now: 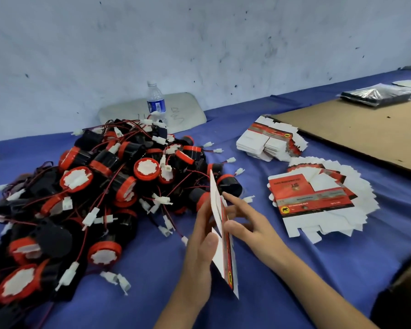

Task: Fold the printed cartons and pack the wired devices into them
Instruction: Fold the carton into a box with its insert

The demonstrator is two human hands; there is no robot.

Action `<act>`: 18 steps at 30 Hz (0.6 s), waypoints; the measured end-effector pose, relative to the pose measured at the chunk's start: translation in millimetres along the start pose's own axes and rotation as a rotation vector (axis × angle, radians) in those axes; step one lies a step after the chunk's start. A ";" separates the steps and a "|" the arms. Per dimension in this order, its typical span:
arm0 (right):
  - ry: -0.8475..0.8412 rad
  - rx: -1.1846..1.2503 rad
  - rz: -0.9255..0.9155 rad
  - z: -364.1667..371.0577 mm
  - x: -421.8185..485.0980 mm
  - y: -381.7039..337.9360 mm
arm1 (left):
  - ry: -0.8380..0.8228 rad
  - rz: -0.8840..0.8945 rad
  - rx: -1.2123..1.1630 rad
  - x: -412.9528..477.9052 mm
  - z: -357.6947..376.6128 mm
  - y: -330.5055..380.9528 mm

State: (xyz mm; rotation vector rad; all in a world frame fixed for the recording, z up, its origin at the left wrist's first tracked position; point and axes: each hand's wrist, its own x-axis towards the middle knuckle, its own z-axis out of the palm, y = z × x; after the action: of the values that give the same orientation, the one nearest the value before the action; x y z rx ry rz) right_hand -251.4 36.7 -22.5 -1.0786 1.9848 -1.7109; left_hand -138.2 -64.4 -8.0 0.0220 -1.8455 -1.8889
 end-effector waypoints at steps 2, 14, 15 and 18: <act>-0.020 0.064 0.002 0.2 -0.3 -2.2 | -0.042 0.031 0.034 0.1 3.5 -2.3; 0.129 0.282 -0.093 -4.7 2.8 -9.7 | -0.119 0.119 0.267 -3.3 15.7 -12.9; 0.138 0.304 -0.099 -5.4 2.9 -9.0 | -0.111 0.100 0.303 -2.9 15.7 -14.1; 0.130 0.357 -0.119 -6.6 2.5 -10.3 | -0.070 0.099 0.383 -3.2 12.5 -19.3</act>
State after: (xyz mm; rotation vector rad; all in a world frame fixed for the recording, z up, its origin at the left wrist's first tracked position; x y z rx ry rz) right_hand -253.9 39.5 -10.7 -0.9947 1.6214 -2.1440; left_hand -146.1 -52.3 -26.1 -0.0062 -2.1877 -1.4641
